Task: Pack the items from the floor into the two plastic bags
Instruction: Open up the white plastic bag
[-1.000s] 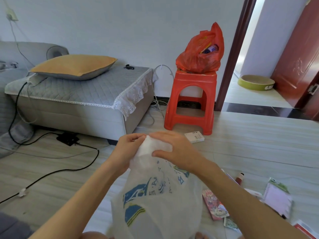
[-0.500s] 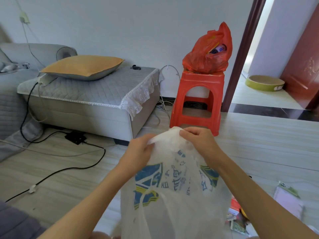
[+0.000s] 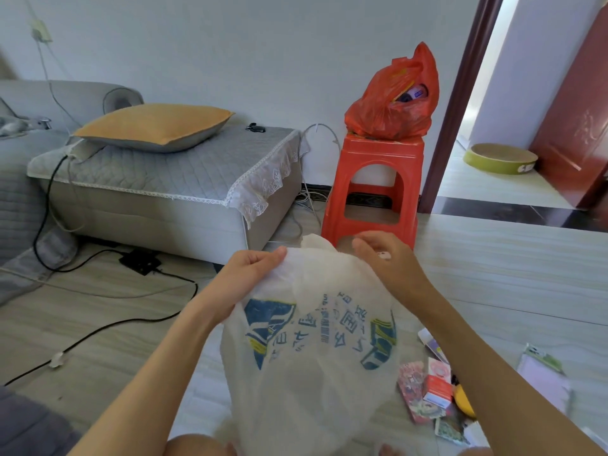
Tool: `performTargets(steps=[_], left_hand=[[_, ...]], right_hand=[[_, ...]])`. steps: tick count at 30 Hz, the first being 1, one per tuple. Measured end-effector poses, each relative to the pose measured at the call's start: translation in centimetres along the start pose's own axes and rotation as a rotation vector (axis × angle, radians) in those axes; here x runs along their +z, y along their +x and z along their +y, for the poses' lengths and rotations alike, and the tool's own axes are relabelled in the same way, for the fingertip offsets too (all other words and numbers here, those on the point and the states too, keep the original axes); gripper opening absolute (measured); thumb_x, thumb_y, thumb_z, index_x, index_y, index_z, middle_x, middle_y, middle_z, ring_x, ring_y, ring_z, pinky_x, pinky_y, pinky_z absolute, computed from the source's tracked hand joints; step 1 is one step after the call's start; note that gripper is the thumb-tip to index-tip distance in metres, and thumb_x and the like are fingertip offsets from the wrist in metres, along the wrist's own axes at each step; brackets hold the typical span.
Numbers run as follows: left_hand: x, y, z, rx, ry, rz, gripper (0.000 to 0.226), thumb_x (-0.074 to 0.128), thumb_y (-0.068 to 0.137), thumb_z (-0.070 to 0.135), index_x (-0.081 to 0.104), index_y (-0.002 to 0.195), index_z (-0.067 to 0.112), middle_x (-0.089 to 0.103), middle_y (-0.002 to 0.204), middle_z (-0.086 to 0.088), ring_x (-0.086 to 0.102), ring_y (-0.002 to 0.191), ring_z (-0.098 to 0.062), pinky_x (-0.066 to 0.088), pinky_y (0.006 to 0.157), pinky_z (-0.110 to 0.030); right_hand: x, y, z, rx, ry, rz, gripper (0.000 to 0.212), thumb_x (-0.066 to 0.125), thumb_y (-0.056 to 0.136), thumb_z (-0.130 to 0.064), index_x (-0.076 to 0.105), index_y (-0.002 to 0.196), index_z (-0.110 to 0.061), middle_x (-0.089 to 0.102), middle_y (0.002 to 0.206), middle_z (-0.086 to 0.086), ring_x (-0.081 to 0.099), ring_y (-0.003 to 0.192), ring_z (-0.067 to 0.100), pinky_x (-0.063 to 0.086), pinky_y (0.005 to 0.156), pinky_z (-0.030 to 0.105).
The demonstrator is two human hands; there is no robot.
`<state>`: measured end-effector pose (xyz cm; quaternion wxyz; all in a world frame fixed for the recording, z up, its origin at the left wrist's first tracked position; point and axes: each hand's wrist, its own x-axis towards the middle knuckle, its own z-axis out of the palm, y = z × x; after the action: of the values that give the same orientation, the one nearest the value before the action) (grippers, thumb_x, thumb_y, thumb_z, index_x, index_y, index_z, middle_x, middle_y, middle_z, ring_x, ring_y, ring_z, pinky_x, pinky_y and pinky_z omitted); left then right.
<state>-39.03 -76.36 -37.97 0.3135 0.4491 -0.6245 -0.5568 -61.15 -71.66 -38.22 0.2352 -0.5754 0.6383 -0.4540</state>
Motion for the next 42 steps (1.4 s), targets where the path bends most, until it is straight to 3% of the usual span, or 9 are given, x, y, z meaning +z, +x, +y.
performTargets(steps=[5,8,13,18,24,28,33,38,42], left_hand=[[0.4,0.1,0.3,0.041,-0.102,-0.009,0.032,0.055,0.086,0.033,0.07,0.082,0.005,0.069,0.073,-0.011,0.063,0.062,-0.017,0.053,0.058,-0.023],[0.2,0.3,-0.1,0.127,0.143,0.06,0.01,0.059,0.087,0.026,0.065,0.084,0.018,0.066,0.076,0.004,0.06,0.069,-0.008,0.048,0.064,-0.017],[0.0,0.2,-0.9,0.131,0.654,0.213,0.035,0.069,0.079,0.037,0.055,0.109,0.023,0.056,0.099,0.008,0.053,0.088,-0.01,0.04,0.073,-0.023],[0.3,0.3,-1.0,0.131,0.574,0.284,0.012,0.06,0.087,0.027,0.063,0.084,0.016,0.06,0.071,0.002,0.053,0.062,-0.01,0.038,0.054,-0.019],[-0.7,-0.3,-0.6,-0.177,-0.318,0.084,0.031,0.05,0.093,0.022,0.065,0.093,-0.005,0.071,0.082,-0.018,0.068,0.069,-0.027,0.057,0.063,-0.031],[-0.8,-0.5,-0.3,-0.274,-0.283,-0.098,0.045,0.059,0.082,0.032,0.063,0.108,-0.004,0.067,0.105,-0.023,0.065,0.091,-0.036,0.054,0.081,-0.041],[-0.4,-0.9,-0.3,-0.251,-0.242,-0.149,0.04,0.064,0.073,0.029,0.066,0.101,0.0,0.07,0.094,-0.021,0.067,0.076,-0.028,0.056,0.067,-0.032],[-0.8,-0.3,-1.2,0.002,0.122,0.074,0.006,0.064,0.084,0.015,0.069,0.081,0.015,0.07,0.076,-0.004,0.063,0.068,-0.014,0.049,0.059,-0.017],[-0.5,0.2,-1.5,0.152,0.406,0.207,0.01,0.063,0.086,0.011,0.067,0.079,0.017,0.062,0.067,0.008,0.054,0.056,0.005,0.039,0.054,-0.007]], right_hand=[[2.7,-1.1,-2.0,-0.137,-0.135,-0.346,0.035,0.062,0.084,-0.039,0.062,0.114,-0.023,0.058,0.106,-0.011,0.056,0.096,0.008,0.044,0.085,0.025],[3.0,-0.5,-1.5,-0.058,-0.037,-0.163,0.032,0.056,0.09,-0.028,0.062,0.074,-0.002,0.054,0.068,0.005,0.049,0.064,0.018,0.038,0.065,0.029],[2.0,0.1,-0.6,0.255,0.274,0.04,0.036,0.056,0.09,-0.027,0.064,0.09,0.008,0.057,0.077,0.012,0.052,0.071,0.023,0.047,0.069,0.039],[1.4,0.1,0.1,0.404,0.455,0.048,0.028,0.051,0.093,-0.028,0.063,0.074,-0.011,0.062,0.072,0.007,0.058,0.068,0.022,0.051,0.074,0.037],[1.5,-0.1,1.6,0.214,-0.034,-0.152,0.021,0.052,0.091,-0.025,0.058,0.109,-0.016,0.052,0.096,-0.008,0.049,0.093,0.011,0.037,0.081,0.026],[2.8,-0.9,-0.8,-0.143,-0.078,-0.278,0.059,0.065,0.082,-0.039,0.041,0.136,-0.03,0.045,0.126,-0.016,0.042,0.117,0.003,0.031,0.1,0.023],[4.6,-1.2,-1.9,-0.244,-0.056,-0.262,0.019,0.063,0.086,-0.022,0.072,0.099,-0.011,0.066,0.089,-0.008,0.055,0.081,0.002,0.042,0.078,0.02],[4.6,-0.7,-1.7,-0.024,-0.046,-0.191,0.024,0.056,0.09,-0.017,0.07,0.089,0.003,0.064,0.083,0.02,0.05,0.074,0.018,0.038,0.07,0.03],[4.7,-0.3,-1.1,0.304,0.226,-0.139,0.026,0.053,0.092,-0.014,0.065,0.091,0.009,0.056,0.076,0.012,0.049,0.069,0.02,0.038,0.062,0.028]])
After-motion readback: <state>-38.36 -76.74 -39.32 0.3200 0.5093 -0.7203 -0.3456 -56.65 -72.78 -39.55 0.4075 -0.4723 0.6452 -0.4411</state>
